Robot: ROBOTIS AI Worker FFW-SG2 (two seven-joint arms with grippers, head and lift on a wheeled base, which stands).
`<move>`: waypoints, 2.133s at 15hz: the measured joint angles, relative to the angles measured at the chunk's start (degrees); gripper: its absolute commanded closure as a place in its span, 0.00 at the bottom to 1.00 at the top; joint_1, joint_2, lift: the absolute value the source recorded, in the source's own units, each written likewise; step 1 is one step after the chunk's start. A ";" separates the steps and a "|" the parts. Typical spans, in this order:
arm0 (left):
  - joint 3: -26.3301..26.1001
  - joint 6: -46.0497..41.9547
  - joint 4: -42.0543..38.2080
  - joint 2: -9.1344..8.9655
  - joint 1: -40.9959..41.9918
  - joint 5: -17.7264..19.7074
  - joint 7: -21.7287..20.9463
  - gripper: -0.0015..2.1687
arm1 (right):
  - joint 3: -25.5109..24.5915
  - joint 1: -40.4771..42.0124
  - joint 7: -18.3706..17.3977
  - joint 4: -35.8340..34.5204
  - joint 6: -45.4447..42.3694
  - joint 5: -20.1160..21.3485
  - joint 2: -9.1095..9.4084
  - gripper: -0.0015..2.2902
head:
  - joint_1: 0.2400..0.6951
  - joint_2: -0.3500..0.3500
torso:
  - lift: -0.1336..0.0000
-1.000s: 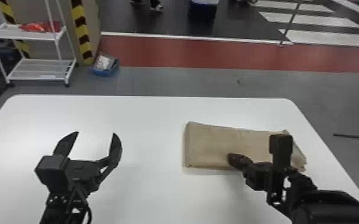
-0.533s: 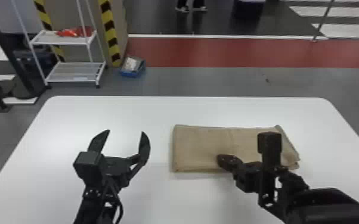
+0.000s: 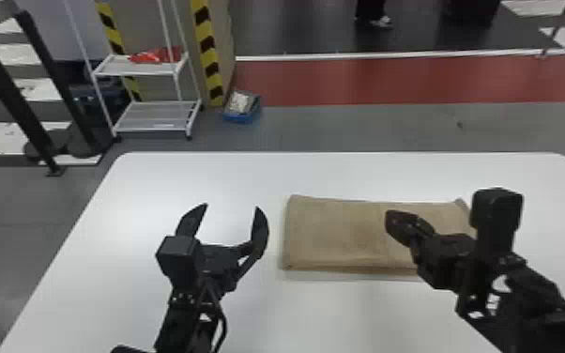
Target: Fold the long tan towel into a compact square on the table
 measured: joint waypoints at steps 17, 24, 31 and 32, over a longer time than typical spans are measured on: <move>-9.51 11.95 12.63 -0.67 -13.05 4.77 -11.67 0.99 | -25.65 -9.07 12.77 17.72 2.74 -9.33 -10.34 0.04 | 1.00 0.00 | 0.15; -7.81 17.47 13.42 -0.36 -14.07 4.80 -14.01 0.99 | -20.07 -18.47 15.54 27.68 5.99 -8.00 -10.76 0.04 | 1.00 0.09 | 0.15; -7.58 18.60 13.95 -0.21 -13.90 4.20 -13.96 0.99 | -15.96 -22.82 15.63 34.99 9.32 -6.64 -10.71 0.08 | 1.00 0.14 | 0.15; -7.58 18.66 13.97 -0.28 -13.90 4.11 -13.92 0.99 | -15.24 -22.90 15.63 35.14 9.85 -6.54 -10.70 0.08 | 1.00 0.14 | 0.15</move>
